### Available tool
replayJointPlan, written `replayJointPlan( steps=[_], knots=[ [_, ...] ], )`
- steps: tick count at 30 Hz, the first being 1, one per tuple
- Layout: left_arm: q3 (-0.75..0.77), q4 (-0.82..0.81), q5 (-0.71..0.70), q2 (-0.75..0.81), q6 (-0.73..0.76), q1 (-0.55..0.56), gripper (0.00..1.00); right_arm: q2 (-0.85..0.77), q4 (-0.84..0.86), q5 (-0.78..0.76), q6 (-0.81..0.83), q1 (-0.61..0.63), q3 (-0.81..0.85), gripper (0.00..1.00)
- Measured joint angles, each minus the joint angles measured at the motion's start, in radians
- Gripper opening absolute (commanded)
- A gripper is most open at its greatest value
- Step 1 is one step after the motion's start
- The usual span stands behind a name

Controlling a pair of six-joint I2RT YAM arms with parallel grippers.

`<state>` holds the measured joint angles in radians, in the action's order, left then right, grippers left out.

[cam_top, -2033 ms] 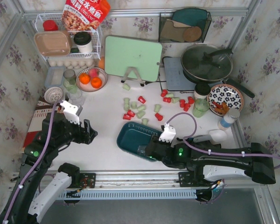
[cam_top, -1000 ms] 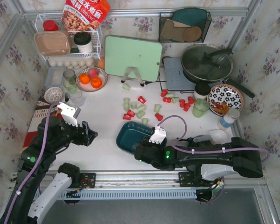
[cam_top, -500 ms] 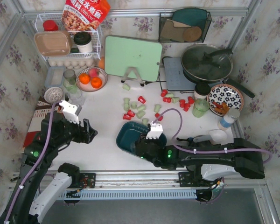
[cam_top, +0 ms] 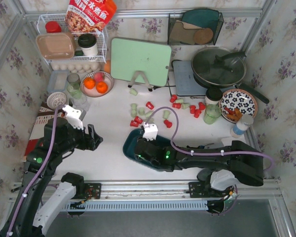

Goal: Mix the coffee capsules in the storage basket

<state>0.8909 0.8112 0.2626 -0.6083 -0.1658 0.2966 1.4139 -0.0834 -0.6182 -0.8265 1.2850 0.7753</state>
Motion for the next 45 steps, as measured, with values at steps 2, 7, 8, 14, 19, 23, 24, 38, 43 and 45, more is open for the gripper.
replayJointPlan(
  steps=[2, 7, 8, 14, 19, 23, 24, 38, 43, 45],
  knots=[
    [0.0, 0.0, 0.001, 0.0, 0.0, -0.002, 0.74, 0.028, -0.015, 0.015, 0.025, -0.005, 0.031, 0.18],
    [0.0, 0.0, 0.008, 0.002, -0.001, -0.003, 0.74, 0.079, -0.07, 0.019, 0.083, -0.007, 0.109, 0.0],
    [0.0, 0.0, 0.008, 0.003, -0.001, -0.003, 0.74, 0.08, -0.085, 0.019, 0.087, -0.006, 0.121, 0.0],
    [0.0, -0.001, 0.013, 0.008, -0.001, -0.003, 0.74, 0.07, -0.183, -0.029, 0.172, -0.007, 0.196, 0.0],
    [0.0, -0.001, 0.015, 0.011, -0.001, -0.005, 0.74, 0.027, -0.268, -0.147, 0.295, -0.037, 0.287, 0.0],
    [0.0, -0.003, 0.015, 0.016, -0.001, -0.005, 0.74, -0.043, -0.277, -0.26, 0.438, -0.123, 0.318, 0.0],
    [0.0, -0.003, 0.015, 0.016, -0.001, -0.005, 0.74, -0.064, -0.269, -0.283, 0.481, -0.154, 0.317, 0.0],
    [-0.002, -0.005, 0.027, 0.014, -0.005, -0.006, 0.74, -0.305, 0.327, -0.514, 1.086, -0.541, 0.049, 0.0],
    [-0.002, -0.006, 0.034, 0.007, -0.012, -0.006, 0.74, -0.325, 0.38, -0.47, 1.077, -0.715, 0.042, 0.0],
    [-0.002, -0.006, 0.037, 0.002, -0.012, -0.006, 0.74, -0.318, 0.342, -0.388, 1.014, -0.8, 0.054, 0.0]
  ],
)
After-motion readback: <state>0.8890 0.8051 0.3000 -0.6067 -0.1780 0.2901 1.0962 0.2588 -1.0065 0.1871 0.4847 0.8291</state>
